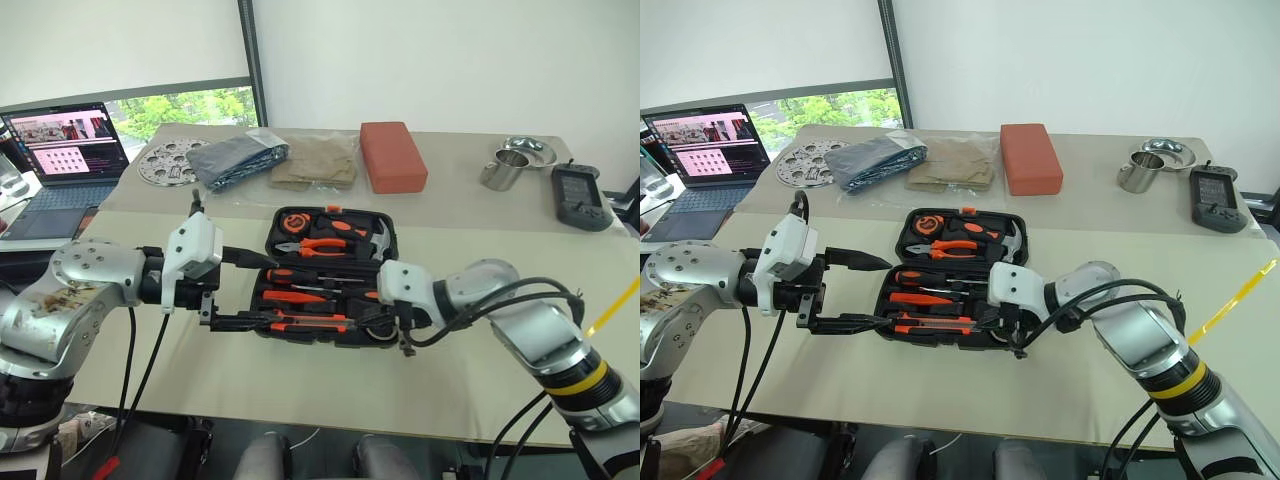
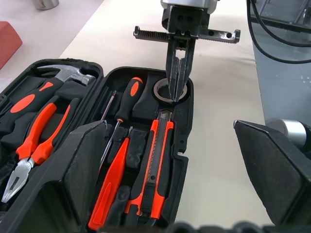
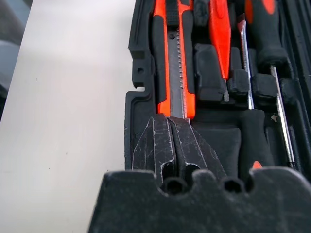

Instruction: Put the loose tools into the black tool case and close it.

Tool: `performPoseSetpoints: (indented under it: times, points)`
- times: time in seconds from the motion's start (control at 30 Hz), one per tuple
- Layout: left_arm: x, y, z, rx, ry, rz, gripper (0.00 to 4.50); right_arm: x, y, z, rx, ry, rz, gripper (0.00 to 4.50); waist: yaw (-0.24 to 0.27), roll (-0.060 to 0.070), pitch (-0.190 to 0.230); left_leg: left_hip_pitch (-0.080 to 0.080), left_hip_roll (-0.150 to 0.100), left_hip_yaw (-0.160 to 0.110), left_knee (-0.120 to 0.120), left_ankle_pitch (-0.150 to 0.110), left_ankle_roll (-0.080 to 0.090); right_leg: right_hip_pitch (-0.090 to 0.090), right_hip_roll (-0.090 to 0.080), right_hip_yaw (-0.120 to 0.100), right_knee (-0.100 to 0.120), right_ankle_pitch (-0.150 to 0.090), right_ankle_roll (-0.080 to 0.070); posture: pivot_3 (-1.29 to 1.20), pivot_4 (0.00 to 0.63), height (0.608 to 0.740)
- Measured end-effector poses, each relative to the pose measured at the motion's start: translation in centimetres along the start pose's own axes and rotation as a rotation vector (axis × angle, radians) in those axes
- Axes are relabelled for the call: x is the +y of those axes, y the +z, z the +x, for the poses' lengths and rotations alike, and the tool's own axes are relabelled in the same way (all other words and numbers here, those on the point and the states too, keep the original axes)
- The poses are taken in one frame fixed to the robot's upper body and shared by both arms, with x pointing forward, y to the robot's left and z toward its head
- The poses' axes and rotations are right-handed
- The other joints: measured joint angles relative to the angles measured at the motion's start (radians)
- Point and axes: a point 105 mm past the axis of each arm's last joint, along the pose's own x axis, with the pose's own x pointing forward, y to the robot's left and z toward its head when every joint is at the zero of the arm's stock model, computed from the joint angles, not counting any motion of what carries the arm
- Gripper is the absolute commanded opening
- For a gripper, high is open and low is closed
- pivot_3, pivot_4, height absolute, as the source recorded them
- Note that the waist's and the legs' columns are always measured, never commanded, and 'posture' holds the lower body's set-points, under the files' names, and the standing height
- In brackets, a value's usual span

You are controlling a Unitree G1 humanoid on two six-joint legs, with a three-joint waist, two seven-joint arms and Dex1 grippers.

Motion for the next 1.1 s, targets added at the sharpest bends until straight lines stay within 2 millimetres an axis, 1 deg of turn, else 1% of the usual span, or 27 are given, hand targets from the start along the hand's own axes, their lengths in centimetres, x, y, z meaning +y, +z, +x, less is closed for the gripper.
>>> performPoseSetpoints:
  times: [0.07,0.13,0.17,0.2,0.27,0.37,0.43,0.47,0.53,0.6,0.67,0.77,0.83,0.9,0.97,1.1]
  points:
    - [0.2,-0.3,-0.1,0.000,0.011,-0.015,4.50,-1.3,-0.1,-0.9,-0.029,-0.066,0.040,0.05,0.000,0.000,0.000,0.000,0.000,0.000,0.000,0.000,0.000,0.000,0.000,0.000,0.000,0.000,0.000,0.00,0.150,0.740]
    - [1.0,-0.8,-0.4,-0.023,0.057,-0.050,4.50,-3.0,-0.8,-2.1,-0.051,-0.153,0.104,0.05,0.001,0.000,0.000,0.000,0.000,0.000,0.000,0.000,0.000,0.000,0.000,0.000,0.000,0.000,0.000,0.00,0.150,0.740]
    - [1.8,-1.0,-0.6,-0.065,0.102,-0.078,4.50,-3.9,-1.4,-2.7,-0.060,-0.196,0.145,0.31,0.001,0.000,0.000,0.001,0.000,0.000,0.000,0.000,0.000,0.001,0.000,0.000,0.000,0.000,0.000,0.00,0.150,0.740]
    - [2.4,-1.2,-0.8,-0.089,0.132,-0.098,4.50,-4.4,-1.9,-3.0,-0.064,-0.220,0.173,0.60,0.002,0.000,0.000,0.000,0.000,0.000,0.000,0.000,0.000,0.000,0.000,0.000,0.000,0.000,0.000,0.00,0.150,0.740]
    - [4.1,-2.3,-1.5,-0.128,0.211,-0.169,4.50,-5.6,-3.0,-3.6,-0.084,-0.270,0.251,1.08,0.001,0.000,0.000,0.000,0.000,0.000,0.000,0.000,0.000,0.000,0.000,0.000,0.000,0.000,0.000,0.00,0.150,0.740]
    - [6.4,-3.9,-2.5,-0.137,0.309,-0.251,4.50,-6.7,-4.2,-3.9,-0.107,-0.310,0.338,2.18,-0.002,0.000,0.000,0.000,0.000,0.000,0.000,0.000,0.000,-0.001,0.000,0.000,0.000,0.000,-0.001,0.00,0.150,0.740]
    - [8.3,-5.0,-3.1,-0.135,0.382,-0.313,4.50,-8.2,-4.6,-3.9,-0.144,-0.359,0.407,2.85,-0.004,-0.001,0.001,0.000,-0.002,0.001,0.000,0.000,0.000,-0.001,0.000,0.000,0.001,0.000,-0.001,0.00,0.150,0.740]
    - [9.0,-5.4,-3.3,-0.131,0.407,-0.338,4.50,-8.7,-4.8,-4.0,-0.154,-0.375,0.431,2.85,-0.004,-0.001,0.001,0.000,-0.002,0.001,0.000,0.000,0.000,-0.001,0.000,0.000,0.001,0.001,-0.001,0.00,0.150,0.740]
    - [12.0,-7.2,-3.8,-0.132,0.511,-0.455,4.50,-10.3,-5.6,-4.2,-0.181,-0.418,0.531,2.85,-0.002,-0.001,0.001,0.001,-0.003,0.001,0.000,0.000,0.000,0.000,0.000,-0.001,0.001,0.001,-0.001,0.00,0.150,0.740]
    - [13.3,-8.4,-4.2,-0.131,0.561,-0.529,4.50,-11.0,-6.0,-4.0,-0.205,-0.424,0.605,2.85,-0.002,-0.001,0.001,0.000,-0.003,0.001,0.000,0.000,0.001,-0.002,0.000,-0.001,0.001,0.001,-0.001,0.00,0.150,0.740]
    - [14.5,-9.3,-3.8,-0.150,0.582,-0.615,4.50,-11.8,-6.6,-3.5,-0.226,-0.431,0.722,2.85,-0.001,-0.001,0.001,-0.003,-0.003,0.001,-0.001,0.001,0.001,-0.005,0.000,-0.001,0.001,0.001,-0.002,0.00,0.150,0.740]
    - [15.2,-9.7,-3.2,-0.165,0.571,-0.681,4.50,-12.6,-7.0,-3.6,-0.256,-0.449,0.809,2.85,-0.001,0.000,0.000,-0.005,-0.003,0.001,-0.001,0.000,0.001,-0.008,0.000,-0.002,0.006,0.001,-0.002,0.00,0.150,0.740]
    - [15.5,-9.6,-2.2,-0.188,0.536,-0.741,4.50,-13.5,-7.7,-4.1,-0.268,-0.487,0.884,2.85,0.000,0.000,0.000,-0.005,-0.004,0.001,-0.003,0.001,0.001,-0.009,0.000,-0.002,0.006,0.001,-0.002,0.00,0.150,0.740]
    - [15.6,-9.8,-1.5,-0.190,0.519,-0.776,4.50,-13.7,-8.0,-4.0,-0.278,-0.495,0.930,2.85,-0.001,0.000,0.000,-0.005,-0.004,0.001,-0.005,0.001,0.001,-0.010,0.000,-0.002,0.006,0.001,-0.002,0.00,0.150,0.740]
    - [15.4,-10.1,-0.4,-0.180,0.489,-0.814,4.50,-13.9,-8.5,-3.8,-0.280,-0.494,0.981,2.85,-0.003,0.000,0.000,-0.005,-0.004,0.002,-0.007,0.001,0.001,-0.011,0.000,-0.002,0.006,0.001,-0.002,0.00,0.150,0.740]
    - [14.6,-11.4,1.1,-0.133,0.454,-0.871,4.50,-13.9,-8.9,-3.5,-0.267,-0.488,1.016,2.85,-0.010,0.000,0.000,-0.006,-0.004,0.002,-0.008,0.001,0.000,-0.012,0.000,-0.002,0.007,0.001,-0.002,0.00,0.150,0.740]
